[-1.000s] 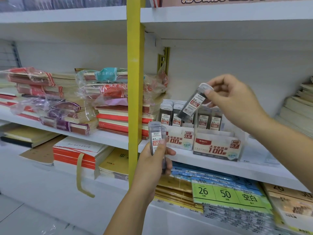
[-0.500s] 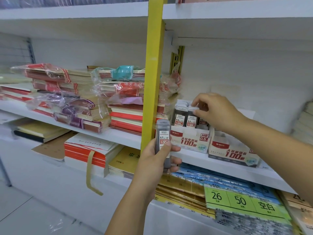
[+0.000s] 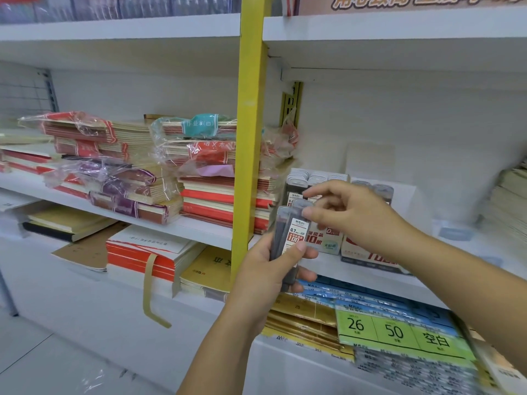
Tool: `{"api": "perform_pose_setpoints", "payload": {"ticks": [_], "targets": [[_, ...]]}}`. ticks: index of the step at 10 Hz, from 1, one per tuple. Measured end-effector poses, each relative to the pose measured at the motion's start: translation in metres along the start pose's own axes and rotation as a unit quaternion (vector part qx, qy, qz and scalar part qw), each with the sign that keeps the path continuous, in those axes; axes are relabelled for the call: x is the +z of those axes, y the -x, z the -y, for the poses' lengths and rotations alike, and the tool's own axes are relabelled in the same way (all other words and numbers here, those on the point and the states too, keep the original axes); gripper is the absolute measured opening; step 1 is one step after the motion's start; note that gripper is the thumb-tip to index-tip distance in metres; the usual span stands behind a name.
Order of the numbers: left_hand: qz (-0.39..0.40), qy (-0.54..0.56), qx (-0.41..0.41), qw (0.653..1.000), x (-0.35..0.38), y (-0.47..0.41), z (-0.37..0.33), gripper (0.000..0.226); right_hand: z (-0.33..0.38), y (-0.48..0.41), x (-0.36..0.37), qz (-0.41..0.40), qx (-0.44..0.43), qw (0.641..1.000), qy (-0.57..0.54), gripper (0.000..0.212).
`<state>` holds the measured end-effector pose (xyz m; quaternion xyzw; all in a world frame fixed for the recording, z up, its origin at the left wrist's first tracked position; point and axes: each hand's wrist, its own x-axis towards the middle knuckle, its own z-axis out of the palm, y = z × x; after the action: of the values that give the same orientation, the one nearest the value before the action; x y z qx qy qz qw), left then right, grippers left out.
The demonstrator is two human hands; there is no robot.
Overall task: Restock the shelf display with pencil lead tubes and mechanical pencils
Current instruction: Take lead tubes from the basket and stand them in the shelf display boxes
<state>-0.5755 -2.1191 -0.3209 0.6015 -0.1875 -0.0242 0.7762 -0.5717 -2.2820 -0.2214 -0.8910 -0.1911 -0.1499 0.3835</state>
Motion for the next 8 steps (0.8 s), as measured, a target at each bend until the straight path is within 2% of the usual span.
{"api": "perform_pose_setpoints", "payload": {"ticks": [1,2,3,4,6,8], "targets": [[0.008,0.004,-0.007,1.000,0.005,0.001,0.002,0.019,-0.002,0.005,0.002,-0.019,0.016,0.999,-0.023,0.017],[0.009,0.018,-0.018,1.000,0.008,-0.001,0.005,0.019,-0.009,0.005,-0.012,-0.100,0.006,0.994,-0.053,0.013],[0.003,0.019,-0.028,0.999,0.007,-0.004,0.007,0.016,-0.015,0.000,-0.049,-0.219,-0.030,0.971,-0.096,0.014],[0.006,-0.001,-0.025,1.000,0.008,-0.007,0.010,0.016,-0.023,0.001,-0.085,-0.261,-0.091,0.961,-0.021,0.027],[0.013,-0.019,-0.026,0.999,0.015,-0.011,0.015,0.017,-0.051,0.002,-0.105,-0.210,-0.060,0.943,0.253,0.021],[0.016,-0.024,-0.029,0.999,0.018,-0.012,0.018,0.018,-0.064,-0.004,-0.104,-0.183,-0.036,0.953,0.239,0.015]]}}
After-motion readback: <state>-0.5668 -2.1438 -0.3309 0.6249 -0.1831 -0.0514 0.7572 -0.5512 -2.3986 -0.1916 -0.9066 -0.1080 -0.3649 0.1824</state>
